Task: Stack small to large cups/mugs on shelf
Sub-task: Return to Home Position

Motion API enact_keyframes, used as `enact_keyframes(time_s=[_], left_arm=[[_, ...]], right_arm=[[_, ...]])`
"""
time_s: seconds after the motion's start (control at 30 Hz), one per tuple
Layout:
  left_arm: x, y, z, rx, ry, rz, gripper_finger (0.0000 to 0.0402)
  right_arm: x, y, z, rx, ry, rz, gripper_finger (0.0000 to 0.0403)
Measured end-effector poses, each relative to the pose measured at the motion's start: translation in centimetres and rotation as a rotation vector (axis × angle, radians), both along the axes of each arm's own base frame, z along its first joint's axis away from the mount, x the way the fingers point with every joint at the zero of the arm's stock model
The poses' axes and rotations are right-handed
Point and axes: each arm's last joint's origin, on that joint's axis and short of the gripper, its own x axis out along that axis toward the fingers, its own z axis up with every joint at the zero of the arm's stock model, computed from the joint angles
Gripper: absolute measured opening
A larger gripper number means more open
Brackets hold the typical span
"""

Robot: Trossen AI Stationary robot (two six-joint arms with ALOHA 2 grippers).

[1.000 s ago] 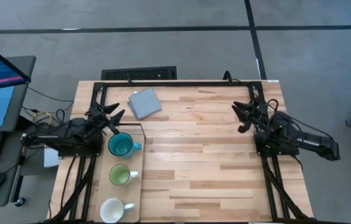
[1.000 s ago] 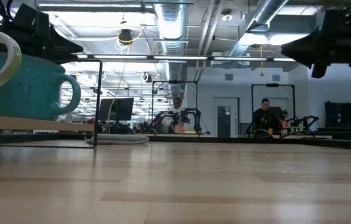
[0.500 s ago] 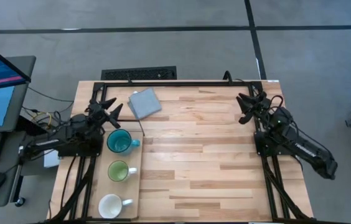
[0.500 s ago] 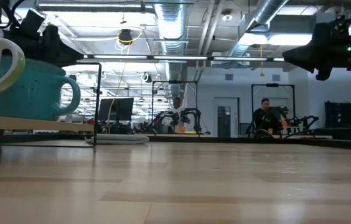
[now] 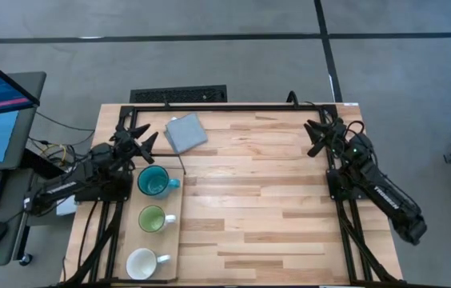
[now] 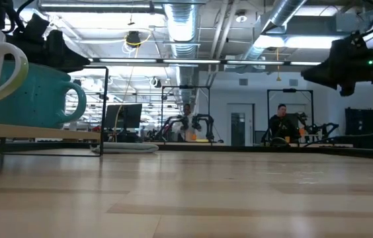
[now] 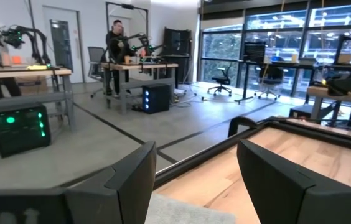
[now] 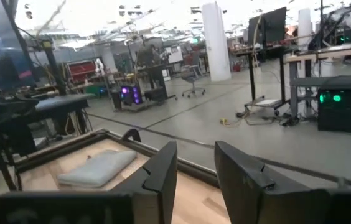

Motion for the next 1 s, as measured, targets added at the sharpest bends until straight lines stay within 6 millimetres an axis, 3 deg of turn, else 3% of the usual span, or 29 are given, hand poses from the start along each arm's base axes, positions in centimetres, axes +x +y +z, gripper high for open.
enact_keyframes(time_s=[0.7,1.0], left_arm=[[-0.1,0.1,0.1,0.028,0.014,0.038,0.0217],[-1.5,-0.2,3.5,0.101,0.100,0.143,0.0217]], right_arm=[[0.4,-0.8,-1.4,0.132,0.104,-0.039,0.0131],[0.5,-0.9,-1.8,0.163,0.128,-0.039,0.0131]])
